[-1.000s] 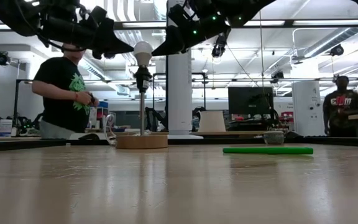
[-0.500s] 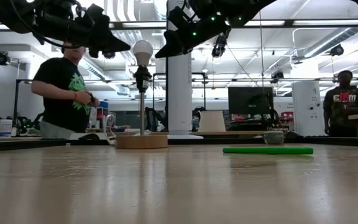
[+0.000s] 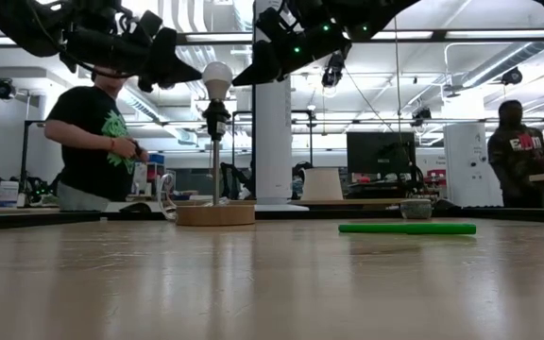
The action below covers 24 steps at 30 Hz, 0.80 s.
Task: Screw lightbulb
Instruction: Insert the lightbulb into the lamp
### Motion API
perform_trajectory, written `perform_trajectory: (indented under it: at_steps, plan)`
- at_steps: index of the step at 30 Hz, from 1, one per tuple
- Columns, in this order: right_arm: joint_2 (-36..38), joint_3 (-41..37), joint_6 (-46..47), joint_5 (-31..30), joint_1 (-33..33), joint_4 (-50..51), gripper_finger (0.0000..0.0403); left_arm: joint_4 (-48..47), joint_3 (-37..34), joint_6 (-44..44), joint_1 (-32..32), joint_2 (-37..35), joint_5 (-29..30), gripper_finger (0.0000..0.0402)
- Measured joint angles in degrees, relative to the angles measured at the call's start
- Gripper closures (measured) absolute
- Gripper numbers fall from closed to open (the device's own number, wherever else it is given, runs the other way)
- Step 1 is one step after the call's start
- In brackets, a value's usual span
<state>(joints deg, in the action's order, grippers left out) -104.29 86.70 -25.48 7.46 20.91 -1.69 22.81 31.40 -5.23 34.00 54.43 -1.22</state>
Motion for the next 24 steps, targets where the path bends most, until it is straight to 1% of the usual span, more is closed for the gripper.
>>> perform_trajectory:
  at_steps: [4, 8, 12, 14, 18, 24]
  plan:
    - [0.00, 0.00, 0.97, -0.12, -0.11, 1.38, 0.0403, -2.71, -0.02, 0.02, -0.09, -1.32, 0.51, 0.0401]
    - [0.00, 0.00, 0.52, -4.13, 0.06, 1.11, 0.0403, -3.79, -0.02, 0.38, -0.09, -3.24, 0.25, 0.0401]
    - [0.00, 0.00, -0.10, -4.43, 0.27, -1.00, 0.0403, -3.11, -0.02, 0.22, -0.09, -3.44, -4.03, 0.0401]
    - [0.00, 0.00, -0.58, -4.11, 0.21, -2.04, 0.0403, -2.16, -0.01, 0.17, -0.09, -2.88, -4.43, 0.0401]
    - [-0.02, 0.00, -0.58, -1.99, 0.29, -2.49, 0.0403, -0.81, 0.00, 0.12, -0.04, -1.32, -3.95, 0.0401]
    - [-0.02, -0.02, -0.13, -1.37, 0.05, -1.36, 0.0403, 1.42, 0.00, -0.12, -0.02, 0.38, 0.38, 0.0401]
